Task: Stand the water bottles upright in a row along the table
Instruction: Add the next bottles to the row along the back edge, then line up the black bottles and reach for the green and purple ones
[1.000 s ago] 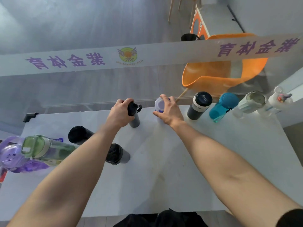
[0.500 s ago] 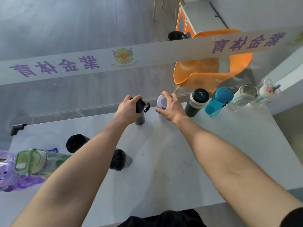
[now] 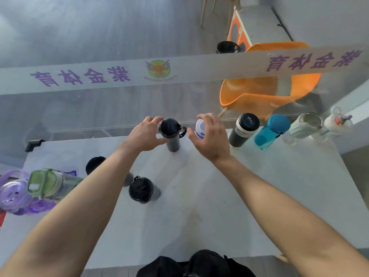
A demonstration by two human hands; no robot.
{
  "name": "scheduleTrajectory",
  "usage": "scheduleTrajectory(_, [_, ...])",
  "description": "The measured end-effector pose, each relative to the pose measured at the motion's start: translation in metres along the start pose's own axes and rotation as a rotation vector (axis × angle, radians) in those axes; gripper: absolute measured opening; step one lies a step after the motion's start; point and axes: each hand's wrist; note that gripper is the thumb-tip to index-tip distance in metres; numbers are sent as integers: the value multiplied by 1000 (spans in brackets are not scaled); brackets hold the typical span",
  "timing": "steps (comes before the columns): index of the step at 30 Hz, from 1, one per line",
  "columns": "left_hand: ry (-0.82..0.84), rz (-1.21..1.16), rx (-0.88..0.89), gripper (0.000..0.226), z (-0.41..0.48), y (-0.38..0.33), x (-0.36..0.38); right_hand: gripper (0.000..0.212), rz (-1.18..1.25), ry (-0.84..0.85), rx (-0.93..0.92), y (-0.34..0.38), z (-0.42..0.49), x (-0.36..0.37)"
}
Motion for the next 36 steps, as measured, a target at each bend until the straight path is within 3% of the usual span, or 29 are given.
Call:
scheduleTrajectory(2, [-23,40,-64,74,-20,20,-12,23,70,161,-97,26,-17,4])
scheduleTrajectory(4, [-51,43,-129,61,-45,47,-20,26,114,391,-140,53,-35,14])
scheduleTrajectory(7, [-50,39,-234,55,-83,86,-25,56,124,659,-176,97,-58,25])
scheduleTrajectory(10, [45,37,-271,71,-111,114,-27,101,31,866,-179,134,-81,38])
scheduleTrajectory(12, [136,51,-241,83,-120,128,-24,102,-73,923,-182,148,-99,52])
scheduleTrajectory(14, [145,72,-174,82,-119,141,-21,78,-162,925,-199,153,-115,67])
scheduleTrajectory(16, [103,91,-91,67,-111,149,-22,67,-175,878,-155,154,-122,74])
scheduleTrajectory(19, [84,90,-24,54,-97,154,-33,69,-199,790,-68,159,-114,83])
scheduleTrajectory(24, [32,134,-6,62,-70,165,-57,77,-170,666,102,163,-65,114])
scheduleTrajectory(36, [-5,130,59,66,-16,179,-76,76,-167,606,312,178,14,171])
Point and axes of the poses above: each hand's wrist, its own z-axis towards the middle knuckle, its own x-axis out of the palm, y = z × x, and after that the axes turned 1 degree about -z, right-handed
